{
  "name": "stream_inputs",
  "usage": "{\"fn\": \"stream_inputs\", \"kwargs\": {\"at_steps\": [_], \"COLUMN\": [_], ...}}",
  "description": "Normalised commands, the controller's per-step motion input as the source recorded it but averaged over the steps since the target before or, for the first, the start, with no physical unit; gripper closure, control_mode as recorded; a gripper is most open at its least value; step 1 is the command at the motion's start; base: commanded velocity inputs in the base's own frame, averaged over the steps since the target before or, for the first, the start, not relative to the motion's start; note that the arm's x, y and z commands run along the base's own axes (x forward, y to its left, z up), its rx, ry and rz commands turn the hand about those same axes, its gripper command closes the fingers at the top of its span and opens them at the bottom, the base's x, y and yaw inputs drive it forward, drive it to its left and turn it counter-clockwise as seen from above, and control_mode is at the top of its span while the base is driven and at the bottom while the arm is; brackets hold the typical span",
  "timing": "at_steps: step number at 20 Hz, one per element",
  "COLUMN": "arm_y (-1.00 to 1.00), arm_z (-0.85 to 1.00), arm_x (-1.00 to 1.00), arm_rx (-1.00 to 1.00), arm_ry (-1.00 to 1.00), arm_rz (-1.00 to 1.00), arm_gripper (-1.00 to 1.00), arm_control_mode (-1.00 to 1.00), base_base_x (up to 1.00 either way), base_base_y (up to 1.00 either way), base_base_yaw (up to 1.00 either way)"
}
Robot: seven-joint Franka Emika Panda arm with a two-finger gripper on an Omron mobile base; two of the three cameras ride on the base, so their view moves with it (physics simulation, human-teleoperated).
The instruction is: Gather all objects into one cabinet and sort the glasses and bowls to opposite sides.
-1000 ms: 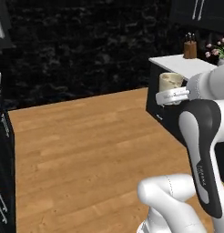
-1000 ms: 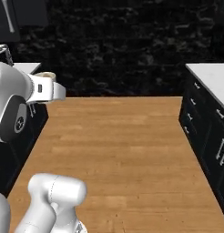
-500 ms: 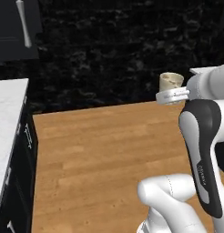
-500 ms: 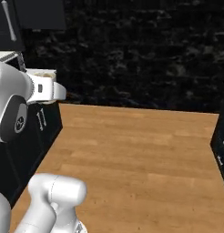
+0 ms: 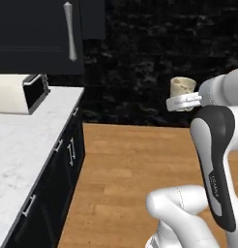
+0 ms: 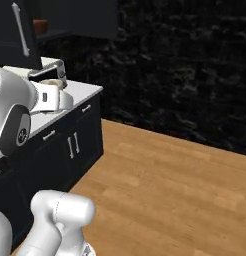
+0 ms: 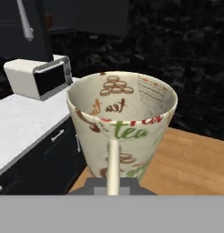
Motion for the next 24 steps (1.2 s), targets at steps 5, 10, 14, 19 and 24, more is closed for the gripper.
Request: {"fn": "stream_inputs", "kwargs": {"at_steps": [5, 10, 14, 19, 24], "arm_y": [0.00, 0.00, 0.00, 0.00, 0.00], "arm_z": [0.00, 0.00, 0.00, 0.00, 0.00], "arm_x": [0.00, 0.00, 0.00, 0.00, 0.00], "arm_rx": [0.00, 0.00, 0.00, 0.00, 0.00], "arm_ry": [0.00, 0.00, 0.00, 0.00, 0.00], "arm_rz": [0.00, 0.00, 0.00, 0.00, 0.00], "arm_gripper": [1.00, 1.00, 1.00, 1.00, 1.00], "arm_control_mode": [1.00, 1.00, 1.00, 1.00, 1.00], "base_base_x": [0.98, 0.89, 0.61, 0.62, 0.63], "base_base_y": [-0.90, -0.98, -0.76, -0.33, -0.24], "base_base_yaw": [0.41, 0.37, 0.49, 0.72, 0.75]}}
